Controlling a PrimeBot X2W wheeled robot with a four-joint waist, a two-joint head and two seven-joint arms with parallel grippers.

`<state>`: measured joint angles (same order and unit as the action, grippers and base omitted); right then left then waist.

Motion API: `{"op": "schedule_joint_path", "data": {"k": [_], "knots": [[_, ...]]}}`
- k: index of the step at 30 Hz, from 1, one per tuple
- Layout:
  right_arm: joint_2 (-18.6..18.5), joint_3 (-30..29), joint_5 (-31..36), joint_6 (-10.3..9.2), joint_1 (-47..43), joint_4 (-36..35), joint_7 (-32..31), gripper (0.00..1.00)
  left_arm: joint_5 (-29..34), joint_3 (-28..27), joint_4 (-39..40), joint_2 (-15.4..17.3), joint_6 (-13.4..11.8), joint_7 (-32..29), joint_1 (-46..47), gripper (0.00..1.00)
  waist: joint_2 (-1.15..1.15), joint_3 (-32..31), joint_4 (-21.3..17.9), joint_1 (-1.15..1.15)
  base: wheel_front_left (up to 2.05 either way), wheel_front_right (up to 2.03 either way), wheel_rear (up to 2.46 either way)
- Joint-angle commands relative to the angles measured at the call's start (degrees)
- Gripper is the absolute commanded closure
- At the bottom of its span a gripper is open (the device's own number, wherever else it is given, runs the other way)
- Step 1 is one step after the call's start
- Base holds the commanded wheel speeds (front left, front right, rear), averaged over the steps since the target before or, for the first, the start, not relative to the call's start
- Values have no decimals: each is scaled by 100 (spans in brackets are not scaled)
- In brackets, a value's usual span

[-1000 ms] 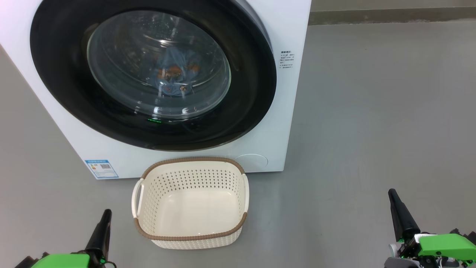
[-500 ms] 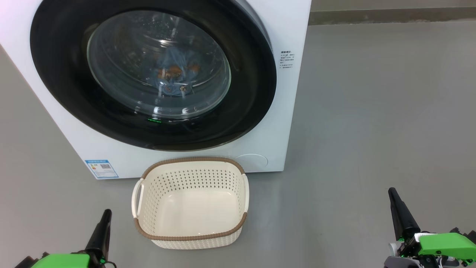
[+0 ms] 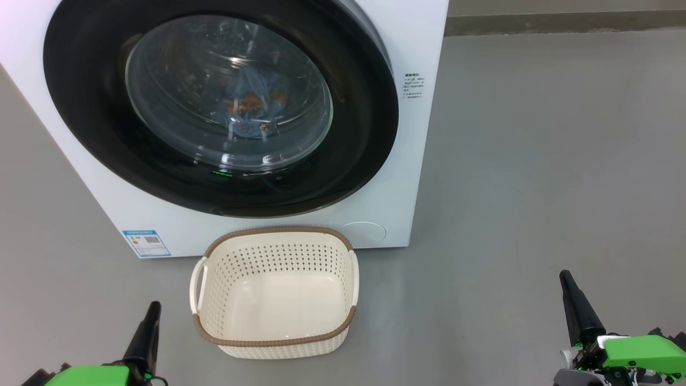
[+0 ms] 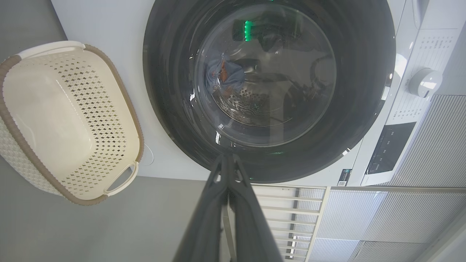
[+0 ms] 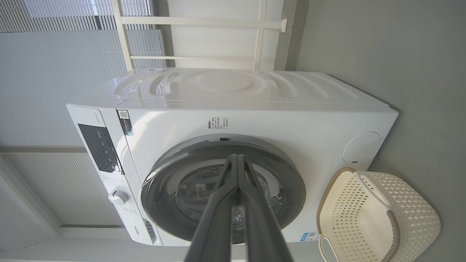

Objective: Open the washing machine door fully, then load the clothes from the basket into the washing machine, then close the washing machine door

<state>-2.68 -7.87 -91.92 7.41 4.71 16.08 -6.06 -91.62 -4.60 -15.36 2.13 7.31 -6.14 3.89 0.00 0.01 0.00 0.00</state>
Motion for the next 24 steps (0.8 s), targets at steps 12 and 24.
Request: {"op": "schedule_joint_path", "data": {"k": [12,24], "knots": [[-20,124,-16,8,195,-166,-50,100,-46,-203,98,76,13,-42,276,100,0,0,0,0,0,0,0],[-20,124,-16,8,195,-166,-50,100,-46,-203,97,76,13,-42,277,100,0,0,0,0,0,0,0]]}}
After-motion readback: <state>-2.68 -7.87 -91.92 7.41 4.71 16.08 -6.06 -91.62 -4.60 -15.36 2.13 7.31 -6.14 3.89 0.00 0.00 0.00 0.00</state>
